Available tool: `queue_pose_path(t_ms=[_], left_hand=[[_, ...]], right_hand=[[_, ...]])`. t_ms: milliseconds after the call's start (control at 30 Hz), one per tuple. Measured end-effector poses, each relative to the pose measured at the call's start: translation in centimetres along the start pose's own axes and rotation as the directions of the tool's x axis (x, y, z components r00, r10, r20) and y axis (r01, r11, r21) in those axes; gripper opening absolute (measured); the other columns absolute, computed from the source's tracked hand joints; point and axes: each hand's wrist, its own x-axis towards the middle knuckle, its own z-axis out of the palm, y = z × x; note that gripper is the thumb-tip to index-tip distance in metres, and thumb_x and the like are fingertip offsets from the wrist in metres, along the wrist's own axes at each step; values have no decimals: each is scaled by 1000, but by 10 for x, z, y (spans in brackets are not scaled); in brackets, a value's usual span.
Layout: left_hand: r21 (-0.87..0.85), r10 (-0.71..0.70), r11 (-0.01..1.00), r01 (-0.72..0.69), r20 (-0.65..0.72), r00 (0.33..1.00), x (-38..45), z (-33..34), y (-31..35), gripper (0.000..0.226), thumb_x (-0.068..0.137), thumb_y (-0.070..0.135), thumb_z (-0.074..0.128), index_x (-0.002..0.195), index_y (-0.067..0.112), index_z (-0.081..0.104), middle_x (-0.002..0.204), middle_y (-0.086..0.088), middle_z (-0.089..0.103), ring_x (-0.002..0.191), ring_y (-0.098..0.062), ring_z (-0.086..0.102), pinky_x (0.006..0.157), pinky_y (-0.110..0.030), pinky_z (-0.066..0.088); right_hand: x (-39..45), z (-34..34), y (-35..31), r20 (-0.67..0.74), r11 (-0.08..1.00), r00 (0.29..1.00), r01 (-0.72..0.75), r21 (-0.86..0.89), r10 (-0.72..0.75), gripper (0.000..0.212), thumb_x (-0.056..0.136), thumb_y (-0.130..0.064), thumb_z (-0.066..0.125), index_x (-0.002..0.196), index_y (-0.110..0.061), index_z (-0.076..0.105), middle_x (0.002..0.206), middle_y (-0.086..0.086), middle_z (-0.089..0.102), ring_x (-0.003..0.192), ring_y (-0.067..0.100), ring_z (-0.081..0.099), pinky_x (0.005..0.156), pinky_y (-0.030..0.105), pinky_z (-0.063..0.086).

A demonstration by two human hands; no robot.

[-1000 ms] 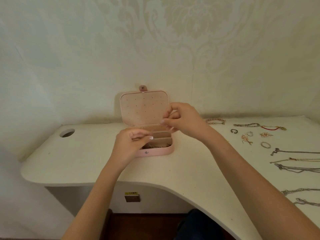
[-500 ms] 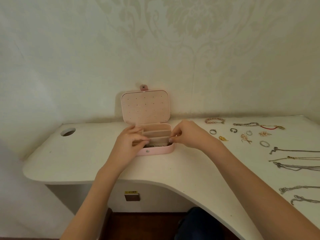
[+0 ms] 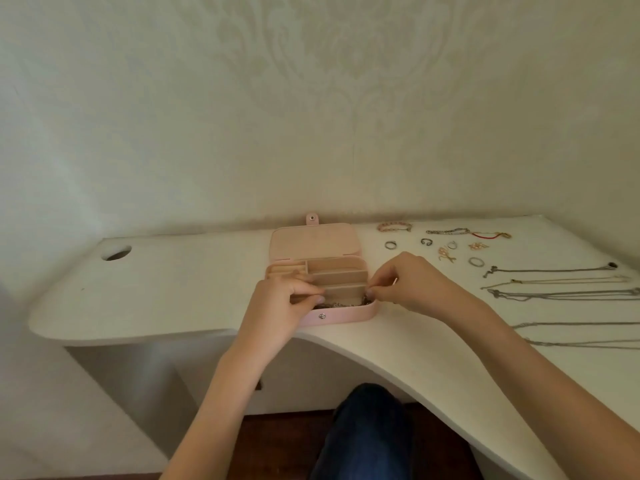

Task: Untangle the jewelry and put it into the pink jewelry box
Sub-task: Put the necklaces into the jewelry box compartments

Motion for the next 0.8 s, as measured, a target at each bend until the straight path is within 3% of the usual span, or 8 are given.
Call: queue_pose_path(t_ms=[100, 167, 267, 367, 433, 500, 633, 800], left_hand=[[10, 0, 1000, 0, -19, 1000, -4, 4, 7, 16, 77, 9, 74, 90, 18, 77, 92, 9, 70, 84, 12, 55, 77, 4, 33], [8, 7, 1000, -7, -54, 998, -6, 8, 14, 19, 76, 8, 74, 93, 17, 76, 89, 11, 68, 85, 9, 57, 75, 4, 34], [10, 108, 994, -108, -77, 991, -6, 27, 35, 20, 79, 6, 72, 96, 16, 74, 96, 12, 65, 93, 1, 60, 86, -4, 38], [-38, 166, 985, -166, -6, 986, 2, 70, 64, 19, 83, 7, 67, 97, 17, 74, 112, 0, 68, 114, -11, 56, 108, -32, 35], [-84, 183, 980, -178, 59, 981, 10, 101, 86, 19, 85, 7, 64, 100, 16, 73, 118, -5, 66, 122, -14, 52, 114, -29, 23], [-110, 221, 972, -209, 109, 969, 20, 129, 108, 20, 87, 7, 60, 102, 14, 72, 119, -6, 65, 122, -16, 52, 114, -28, 22], [-132, 279, 957, -257, 190, 941, 47, 179, 145, 23, 89, 5, 55, 105, 10, 70, 116, -7, 66, 115, -22, 55, 100, -28, 37], [-107, 295, 955, -275, 281, 913, 78, 221, 175, 25, 91, 9, 50, 111, 11, 67, 121, -6, 64, 117, -22, 53, 99, -32, 40]], right_hand=[[-7, 0, 6, -22, 999, 999, 37, 18, -36, 10, 84, -19, 68, 79, -18, 76, 79, 3, 72, 62, 5, 50, 61, 21, 42], [-15, -4, 14, -29, 996, 996, 83, 44, -82, 10, 85, -21, 67, 84, -20, 77, 77, -7, 70, 58, -4, 50, 60, 9, 39], [-32, -32, 39, -131, 992, 989, 76, 97, -63, 10, 86, -25, 67, 89, -27, 76, 81, -18, 68, 62, -4, 56, 52, 5, 39], [-47, -73, 91, -391, 993, 918, -22, 114, 65, 11, 87, -19, 65, 90, -25, 73, 80, -17, 67, 67, 3, 58, 56, 6, 40], [-54, -99, 132, -550, 991, 825, -129, 37, 128, 15, 91, -13, 59, 96, -18, 72, 91, -6, 70, 78, 6, 60, 69, 6, 39], [-57, -122, 175, -651, 959, 734, -283, -31, 196, 22, 93, -5, 51, 105, -7, 70, 109, 10, 69, 98, 23, 62, 86, 18, 42], [-54, -150, 235, -664, 854, 683, -504, -126, 305, 32, 93, 1, 44, 120, 0, 61, 121, 26, 60, 113, 40, 55, 101, 42, 41], [-39, -148, 255, -614, 680, 705, -645, -348, 355, 33, 91, 0, 42, 117, -4, 63, 113, 23, 63, 105, 37, 60, 88, 40, 50]])
